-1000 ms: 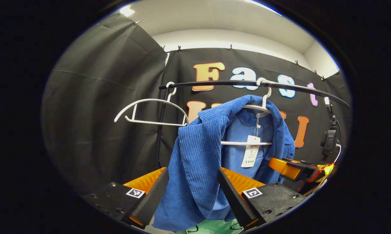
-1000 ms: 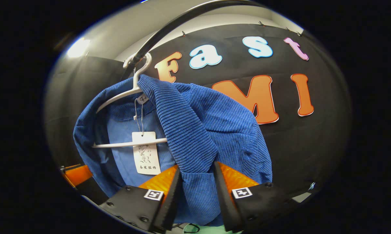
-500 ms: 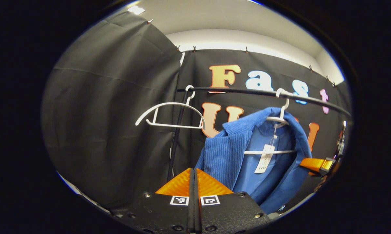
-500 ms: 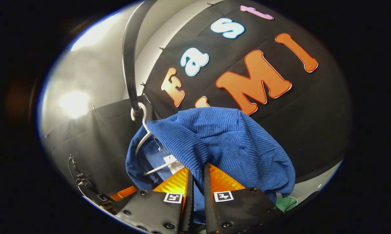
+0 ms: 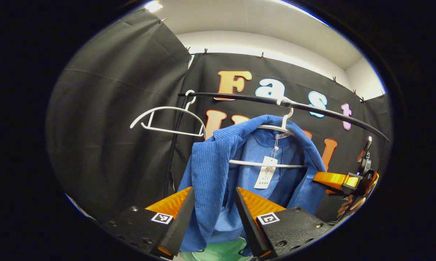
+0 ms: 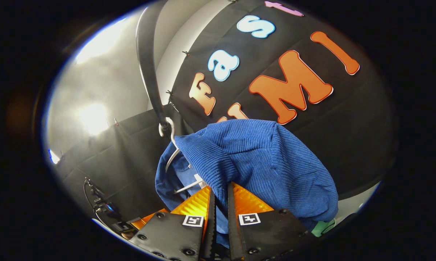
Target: Grasp the clothes on the hanger with both hands and then place them into the laundry hamper below.
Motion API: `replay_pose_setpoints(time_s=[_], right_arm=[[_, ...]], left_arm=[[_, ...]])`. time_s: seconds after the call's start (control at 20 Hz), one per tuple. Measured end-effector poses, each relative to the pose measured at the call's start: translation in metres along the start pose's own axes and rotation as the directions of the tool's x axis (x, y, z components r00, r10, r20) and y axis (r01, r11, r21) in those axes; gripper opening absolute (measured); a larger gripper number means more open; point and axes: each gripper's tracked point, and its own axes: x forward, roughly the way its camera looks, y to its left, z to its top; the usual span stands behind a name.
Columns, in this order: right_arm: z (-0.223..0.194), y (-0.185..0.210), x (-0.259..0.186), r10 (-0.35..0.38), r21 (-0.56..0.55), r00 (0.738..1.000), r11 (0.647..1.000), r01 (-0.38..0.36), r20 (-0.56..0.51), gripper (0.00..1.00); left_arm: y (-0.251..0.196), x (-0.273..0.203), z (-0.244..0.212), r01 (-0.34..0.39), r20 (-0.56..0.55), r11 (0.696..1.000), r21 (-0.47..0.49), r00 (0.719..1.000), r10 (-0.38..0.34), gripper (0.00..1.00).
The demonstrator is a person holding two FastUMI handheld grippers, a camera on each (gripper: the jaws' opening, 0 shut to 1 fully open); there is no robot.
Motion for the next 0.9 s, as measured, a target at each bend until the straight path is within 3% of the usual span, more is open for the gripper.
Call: replay_pose_setpoints(time_s=[0.25, 0.3, 0.45, 0.5, 0.65, 0.9], right_arm=[[0.006, 0.002, -0.004, 0.024, 0.018, 1.0, 1.0, -0.024, 0.01, 0.22], [0.007, 0.001, -0.004, 0.024, 0.021, 1.0, 0.999, -0.024, 0.013, 0.22], [0.017, -0.007, -0.005, 0.008, 0.038, 0.999, 0.999, -0.01, 0.052, 0.22], [0.024, -0.012, -0.005, -0.007, 0.045, 0.997, 0.999, 0.004, 0.074, 0.22], [0.038, -0.022, 0.002, -0.042, 0.016, 0.992, 0.999, 0.041, 0.121, 0.22], [0.071, -0.029, 0.012, -0.07, 0.022, 0.975, 0.998, 0.067, 0.21, 0.22]], left_arm=[[0.027, 0.033, -0.03, -0.114, -0.053, 0.992, 0.047, 0.992, 0.116, 0.86], [0.027, 0.04, -0.038, -0.108, -0.087, 0.994, 0.023, 0.99, 0.11, 0.8], [0.028, 0.05, -0.047, -0.06, -0.123, 0.998, -0.02, 0.991, 0.058, 0.78], [0.031, 0.052, -0.043, -0.058, -0.121, 0.998, -0.006, 0.991, 0.057, 0.68], [0.049, 0.059, -0.024, -0.074, -0.104, 0.995, 0.06, 0.991, 0.079, 0.06], [0.064, 0.052, 0.036, -0.009, -0.028, 0.997, 0.076, 1.0, 0.011, 0.04]])
